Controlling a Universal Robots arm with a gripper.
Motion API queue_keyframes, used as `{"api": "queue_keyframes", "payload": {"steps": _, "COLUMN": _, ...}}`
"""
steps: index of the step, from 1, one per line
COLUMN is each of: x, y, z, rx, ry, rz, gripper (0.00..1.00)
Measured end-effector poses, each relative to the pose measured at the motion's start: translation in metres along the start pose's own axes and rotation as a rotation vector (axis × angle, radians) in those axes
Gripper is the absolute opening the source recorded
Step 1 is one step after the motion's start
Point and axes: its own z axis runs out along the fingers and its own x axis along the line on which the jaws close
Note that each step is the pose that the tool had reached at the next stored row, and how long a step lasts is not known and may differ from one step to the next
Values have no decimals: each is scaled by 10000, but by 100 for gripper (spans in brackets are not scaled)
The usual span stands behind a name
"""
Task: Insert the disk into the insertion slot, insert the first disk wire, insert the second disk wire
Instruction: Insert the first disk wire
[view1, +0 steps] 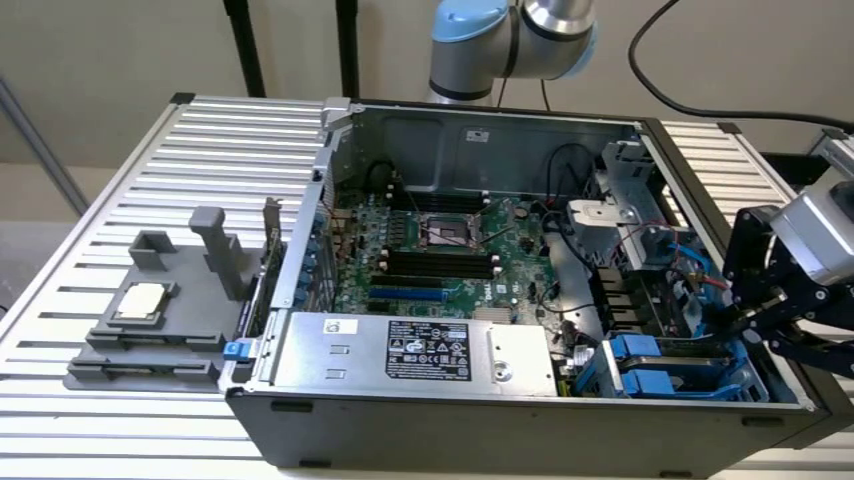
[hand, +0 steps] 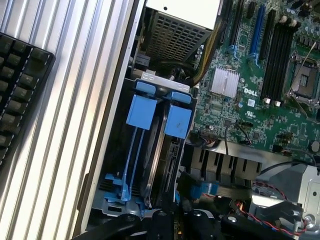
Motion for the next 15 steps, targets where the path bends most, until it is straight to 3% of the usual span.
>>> {"api": "queue_keyframes", "payload": {"steps": 10, "x": -42, "y": 195, "z": -15, "rx": -24, "ry": 12, "rz": -116, "gripper": 17}}
{"api": "queue_keyframes", "payload": {"steps": 15, "x": -51, "y": 237, "z": -13, "rx": -24, "ry": 129, "rz": 32, "gripper": 19}}
